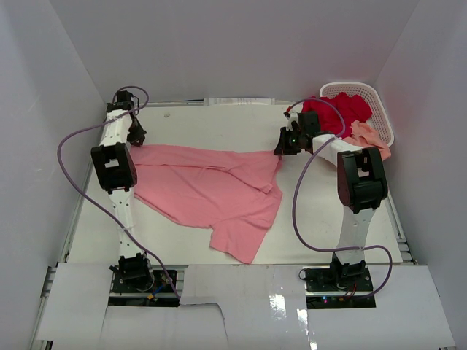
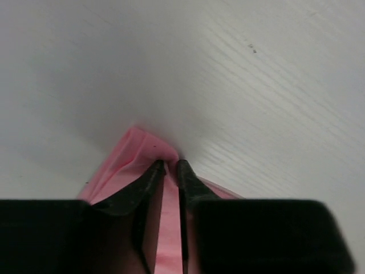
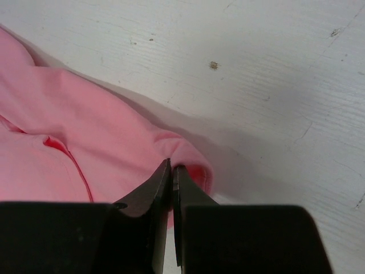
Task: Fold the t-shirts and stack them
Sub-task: Fold the flattened tshirt in 1/3 of the way
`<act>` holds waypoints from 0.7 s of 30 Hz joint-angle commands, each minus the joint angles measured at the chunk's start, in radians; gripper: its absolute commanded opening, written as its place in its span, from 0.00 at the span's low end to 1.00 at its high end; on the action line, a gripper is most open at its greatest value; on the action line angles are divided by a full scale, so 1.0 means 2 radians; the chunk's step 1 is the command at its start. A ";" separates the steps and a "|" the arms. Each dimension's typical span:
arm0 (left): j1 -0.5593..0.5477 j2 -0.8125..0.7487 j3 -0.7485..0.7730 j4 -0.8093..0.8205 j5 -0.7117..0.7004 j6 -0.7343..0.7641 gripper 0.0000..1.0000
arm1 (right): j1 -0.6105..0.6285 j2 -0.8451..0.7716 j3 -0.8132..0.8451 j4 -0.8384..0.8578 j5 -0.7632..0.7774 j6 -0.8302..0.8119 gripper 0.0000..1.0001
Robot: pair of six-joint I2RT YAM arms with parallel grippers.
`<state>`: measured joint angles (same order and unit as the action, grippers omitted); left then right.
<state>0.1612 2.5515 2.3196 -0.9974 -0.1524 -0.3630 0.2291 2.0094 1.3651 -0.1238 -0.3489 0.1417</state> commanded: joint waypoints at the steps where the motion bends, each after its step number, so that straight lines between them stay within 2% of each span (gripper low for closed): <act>1: 0.015 0.086 -0.048 -0.063 -0.030 0.013 0.23 | -0.002 -0.025 0.006 0.017 -0.007 -0.006 0.08; 4: 0.015 0.083 -0.048 -0.063 -0.024 0.014 0.02 | -0.002 -0.019 0.009 0.017 -0.006 -0.005 0.08; 5: 0.015 0.082 -0.048 -0.064 -0.023 0.013 0.00 | -0.002 -0.017 0.012 0.015 0.000 -0.005 0.08; 10: 0.015 0.073 -0.040 -0.064 0.003 0.007 0.00 | -0.003 0.014 0.045 0.014 0.005 -0.005 0.08; 21: 0.016 0.057 0.040 -0.049 0.093 -0.037 0.00 | -0.009 0.094 0.142 -0.005 0.002 0.002 0.08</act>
<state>0.1917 2.5805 2.4073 -1.0607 -0.0490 -0.4004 0.2279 2.1674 1.5780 -0.1291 -0.3466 0.1463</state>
